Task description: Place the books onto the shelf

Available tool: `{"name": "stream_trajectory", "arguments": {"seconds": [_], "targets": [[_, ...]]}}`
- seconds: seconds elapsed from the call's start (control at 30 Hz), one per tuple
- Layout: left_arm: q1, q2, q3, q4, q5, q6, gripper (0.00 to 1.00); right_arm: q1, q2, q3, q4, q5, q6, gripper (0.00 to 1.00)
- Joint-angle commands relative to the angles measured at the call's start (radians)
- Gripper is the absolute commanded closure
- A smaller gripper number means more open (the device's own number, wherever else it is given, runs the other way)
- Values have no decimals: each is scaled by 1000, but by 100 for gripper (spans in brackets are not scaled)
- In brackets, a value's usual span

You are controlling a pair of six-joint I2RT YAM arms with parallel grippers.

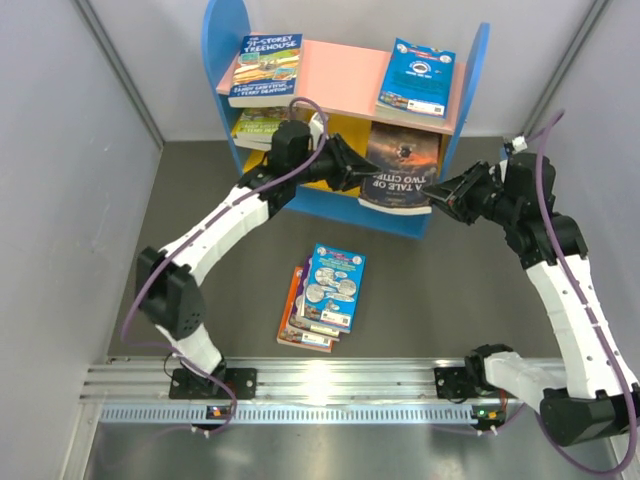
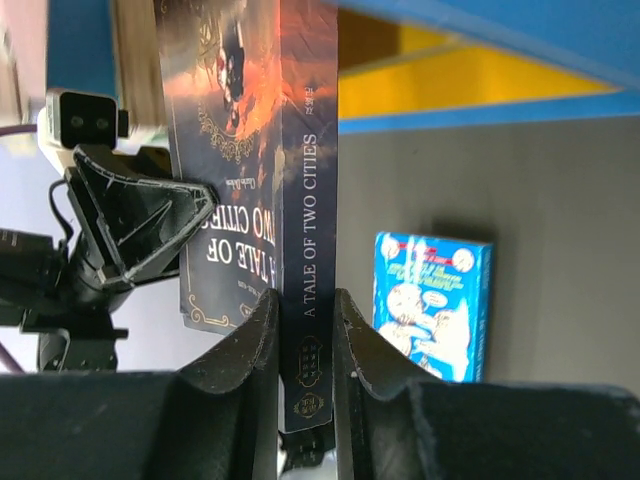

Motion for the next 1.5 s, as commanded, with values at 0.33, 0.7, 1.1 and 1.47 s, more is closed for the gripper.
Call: {"name": "stream_trajectory", "arguments": {"seconds": [0.33, 0.7, 1.1, 1.47], "targets": [[-26, 116, 255, -49, -89, 69, 1, -105, 63, 71, 45, 97, 72, 100], [-28, -154, 82, -251, -227, 178, 1, -113, 129, 86, 50, 194, 172, 100], [-159, -159, 66, -386, -298, 308, 22, -84, 247, 127, 76, 298, 239, 100], [-213, -168, 25, -395, -298, 316, 25, -85, 305, 129, 66, 324, 247, 56]]}}
